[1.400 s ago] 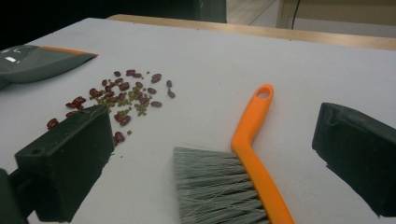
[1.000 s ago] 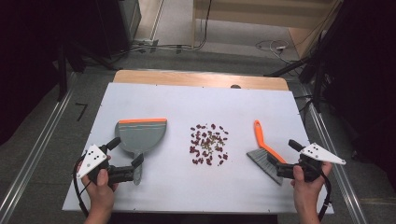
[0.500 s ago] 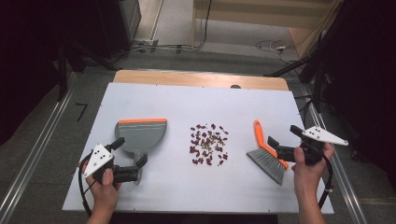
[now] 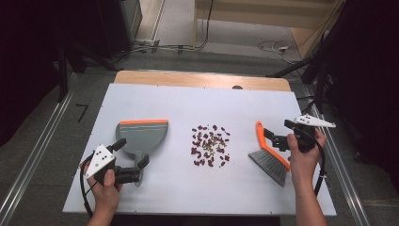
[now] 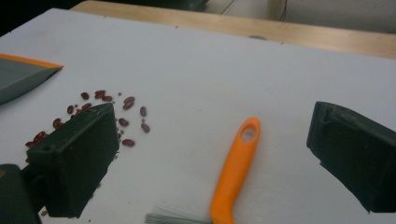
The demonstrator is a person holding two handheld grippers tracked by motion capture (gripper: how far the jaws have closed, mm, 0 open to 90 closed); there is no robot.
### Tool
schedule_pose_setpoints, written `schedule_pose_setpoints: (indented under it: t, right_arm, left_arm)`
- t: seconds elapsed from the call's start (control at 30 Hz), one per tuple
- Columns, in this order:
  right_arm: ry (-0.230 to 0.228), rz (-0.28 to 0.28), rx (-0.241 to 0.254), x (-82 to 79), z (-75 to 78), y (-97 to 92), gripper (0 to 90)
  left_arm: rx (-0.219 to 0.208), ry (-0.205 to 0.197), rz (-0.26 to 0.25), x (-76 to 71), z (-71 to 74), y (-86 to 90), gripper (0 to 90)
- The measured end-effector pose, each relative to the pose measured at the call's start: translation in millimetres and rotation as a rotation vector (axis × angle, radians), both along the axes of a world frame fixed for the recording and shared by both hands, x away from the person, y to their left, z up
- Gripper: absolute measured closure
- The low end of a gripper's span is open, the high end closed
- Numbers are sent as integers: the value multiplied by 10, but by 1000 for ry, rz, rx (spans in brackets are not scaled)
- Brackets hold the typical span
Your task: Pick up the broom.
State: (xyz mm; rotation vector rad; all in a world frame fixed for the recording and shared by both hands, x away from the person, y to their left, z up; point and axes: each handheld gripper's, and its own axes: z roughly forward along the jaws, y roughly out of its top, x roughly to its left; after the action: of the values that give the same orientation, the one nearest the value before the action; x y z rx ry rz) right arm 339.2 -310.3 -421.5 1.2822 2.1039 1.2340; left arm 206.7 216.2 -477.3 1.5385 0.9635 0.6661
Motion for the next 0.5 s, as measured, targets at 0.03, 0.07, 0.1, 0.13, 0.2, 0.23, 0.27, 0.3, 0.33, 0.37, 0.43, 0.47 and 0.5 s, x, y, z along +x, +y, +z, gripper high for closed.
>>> schedule_pose_setpoints:
  t: [0.03, 0.07, 0.1, 0.13, 0.2, 0.23, 0.27, 0.3, 0.33, 0.37, 0.43, 0.47, 0.5]
  right_arm:
    - [53, -3, -9, 57, -51, 33, 34]
    - [84, 5, -10, 89, -80, 46, 40]
    - [84, 5, -10, 89, -80, 46, 40]
    - [115, -9, -44, 137, -136, 97, 122]
    - [143, 2, -53, 175, -189, 132, 231]
    - [161, 3, -49, 195, -213, 143, 282]
    - [179, -1, -45, 213, -235, 152, 324]
    - [192, -14, -52, 229, -256, 162, 352]
    - [204, -26, -68, 239, -271, 173, 385]
    - [213, -29, -78, 248, -286, 181, 401]
    - [224, -32, -96, 256, -312, 186, 444]
    - [232, -35, -103, 256, -324, 186, 457]
    - [243, -37, -113, 258, -336, 187, 464]
  left_arm:
    - [1, -1, 0, -6, 3, 6, 0]
    - [1, 0, 1, -14, 8, 14, 0]
    - [1, 0, 1, -14, 8, 14, 0]
    - [0, -1, 2, -16, 11, 19, 0]
    - [-4, -4, 5, -29, 16, 21, 0]
    - [-4, -4, 5, -29, 16, 21, 0]
    - [-1, -4, 3, -28, 15, 21, 0]
    - [-1, -2, 5, -25, 14, 21, 0]
    - [-1, -2, 5, -25, 14, 21, 0]
    - [-1, -2, 4, -17, 11, 24, 0]
    - [-5, 2, 5, -6, 5, 24, 0]
    - [-4, 3, 4, 1, 2, 23, 0]
    - [-3, 5, 2, 6, 0, 21, 0]
